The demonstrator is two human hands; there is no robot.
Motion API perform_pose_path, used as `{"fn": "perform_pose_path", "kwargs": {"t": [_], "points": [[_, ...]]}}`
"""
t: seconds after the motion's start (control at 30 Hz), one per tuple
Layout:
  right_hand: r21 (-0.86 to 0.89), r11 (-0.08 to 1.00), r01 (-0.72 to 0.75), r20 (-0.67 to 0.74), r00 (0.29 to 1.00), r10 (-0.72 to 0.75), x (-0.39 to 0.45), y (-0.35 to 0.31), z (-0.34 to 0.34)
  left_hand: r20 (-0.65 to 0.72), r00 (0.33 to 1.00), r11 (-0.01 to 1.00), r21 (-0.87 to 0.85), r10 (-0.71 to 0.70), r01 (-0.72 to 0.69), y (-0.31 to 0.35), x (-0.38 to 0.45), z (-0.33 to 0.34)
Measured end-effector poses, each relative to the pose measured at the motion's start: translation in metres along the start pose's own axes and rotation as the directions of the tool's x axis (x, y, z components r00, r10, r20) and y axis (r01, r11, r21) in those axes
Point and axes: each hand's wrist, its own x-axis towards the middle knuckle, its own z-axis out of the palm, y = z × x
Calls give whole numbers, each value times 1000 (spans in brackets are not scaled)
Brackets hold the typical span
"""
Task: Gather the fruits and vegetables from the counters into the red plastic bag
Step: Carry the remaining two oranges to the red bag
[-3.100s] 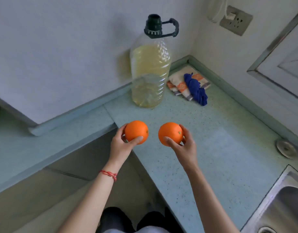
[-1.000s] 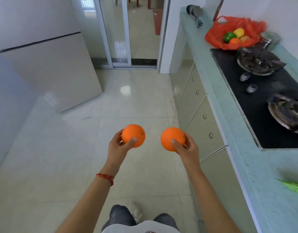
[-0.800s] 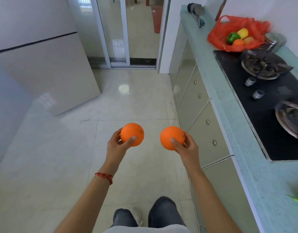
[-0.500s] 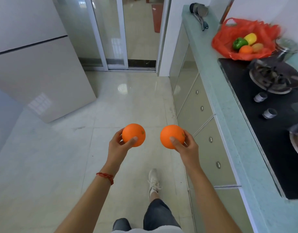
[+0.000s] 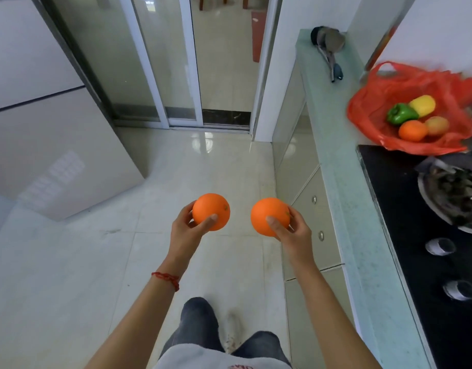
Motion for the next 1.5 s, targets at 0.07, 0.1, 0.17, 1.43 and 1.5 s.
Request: {"fn": "perform_pose_path", "kwargs": {"t": [0.07, 0.1, 0.17, 1.43, 1.5], "points": [[4, 1000, 3, 10, 1000, -3, 27, -8, 5, 10, 1000, 1000, -3, -12, 12, 7, 28, 7], [11, 1000, 1, 11, 1000, -1, 42, -12, 9, 18, 1000, 1000, 0, -19, 19, 11, 43, 10], [22, 1000, 1, 0, 1000, -1, 72, -20, 17, 24, 999, 1000, 4, -20, 20, 19, 74, 16], [119, 992, 28, -299, 954, 9, 474, -157, 33, 293, 956, 972, 220, 13, -80, 178, 497, 210], [140, 990, 25, -352, 935, 27, 478, -157, 24, 344, 939, 969, 230, 5, -89, 183, 506, 227]]}}
